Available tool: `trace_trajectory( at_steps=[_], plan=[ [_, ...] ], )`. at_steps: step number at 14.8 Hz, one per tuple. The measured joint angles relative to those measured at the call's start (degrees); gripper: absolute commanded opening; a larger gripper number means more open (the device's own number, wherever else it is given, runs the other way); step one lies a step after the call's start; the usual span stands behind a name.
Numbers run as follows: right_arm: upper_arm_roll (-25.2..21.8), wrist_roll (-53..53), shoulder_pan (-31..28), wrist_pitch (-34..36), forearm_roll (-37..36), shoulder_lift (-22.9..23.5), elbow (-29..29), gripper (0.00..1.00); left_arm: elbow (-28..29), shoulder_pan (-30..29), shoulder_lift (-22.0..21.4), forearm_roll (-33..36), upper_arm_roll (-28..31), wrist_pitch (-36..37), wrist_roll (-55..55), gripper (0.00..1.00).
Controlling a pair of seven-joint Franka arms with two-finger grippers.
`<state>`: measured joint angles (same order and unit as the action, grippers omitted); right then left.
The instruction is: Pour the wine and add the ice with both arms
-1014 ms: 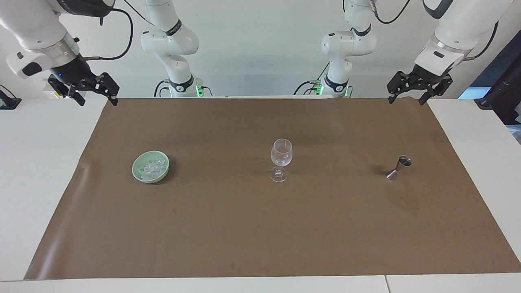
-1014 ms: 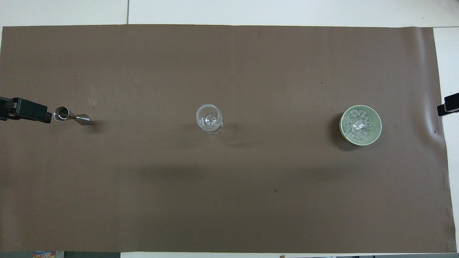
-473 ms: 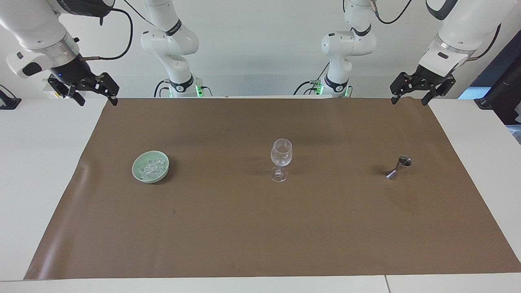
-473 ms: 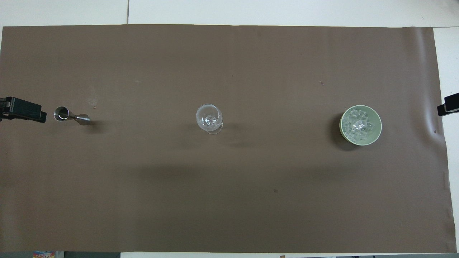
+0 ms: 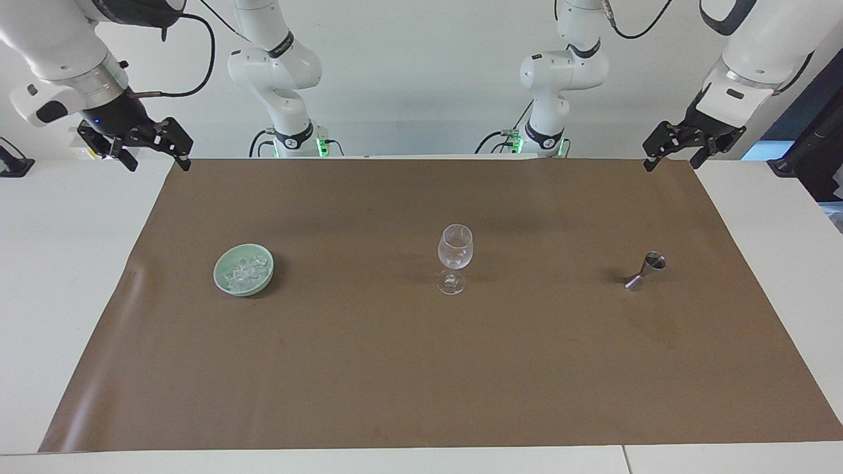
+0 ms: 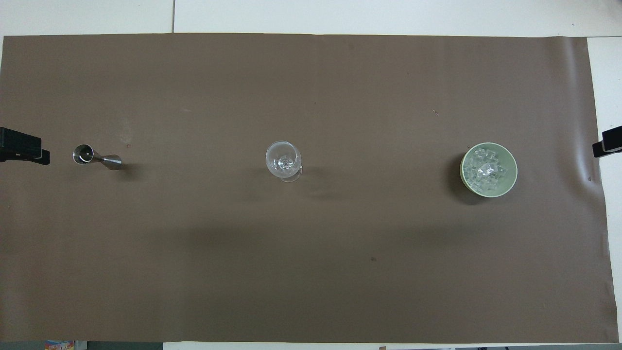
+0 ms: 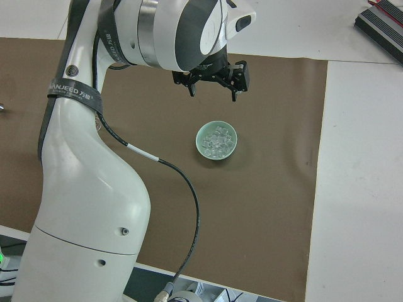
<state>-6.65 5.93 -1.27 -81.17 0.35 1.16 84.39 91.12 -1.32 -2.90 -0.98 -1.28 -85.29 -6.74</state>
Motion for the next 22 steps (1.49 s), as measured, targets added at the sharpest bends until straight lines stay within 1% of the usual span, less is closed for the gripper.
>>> trace_trajectory(
  at_steps=[2, 5, 7, 11, 14, 18, 20, 22],
  plan=[
    [0.0, 0.0, 0.0, 0.0, 0.0, 0.0, 0.0, 1.0, 0.5, -1.3, 0.4, 0.0, 0.0, -0.2, -7.6, 1.0],
    [0.0, 0.0, 0.0, 0.0, 0.0, 0.0, 0.0, 1.0, 0.5, -3.3, 2.3, -1.0, 0.2, -0.4, -14.3, 1.0],
    [0.0, 0.0, 0.0, 0.0, 0.0, 0.0, 0.0, 1.0, 0.5, -5.7, 4.4, -6.1, 0.2, -0.7, -22.0, 1.0],
    [0.0, 0.0, 0.0, 0.0, 0.0, 0.0, 0.0, 1.0, -0.2, -8.8, 10.0, -10.3, 0.6, -1.2, -35.6, 1.0],
    [0.0, 0.0, 0.0, 0.0, 0.0, 0.0, 0.0, 1.0, -0.6, -12.8, 14.1, -16.7, 1.2, -1.7, -45.0, 1.0],
    [0.0, 0.0, 0.0, 0.0, 0.0, 0.0, 0.0, 1.0, -0.8, -20.3, 18.8, -26.5, 1.5, -1.8, -49.3, 1.0],
    [0.0, 0.0, 0.0, 0.0, 0.0, 0.0, 0.0, 1.0, -0.8, -22.8, 21.4, -30.9, 1.6, -2.1, -51.3, 1.0],
    [0.0, 0.0, 0.0, 0.0, 0.0, 0.0, 0.0, 1.0, -0.7, -25.7, 24.7, -34.9, 1.7, -4.7, -52.2, 1.0]
  ],
)
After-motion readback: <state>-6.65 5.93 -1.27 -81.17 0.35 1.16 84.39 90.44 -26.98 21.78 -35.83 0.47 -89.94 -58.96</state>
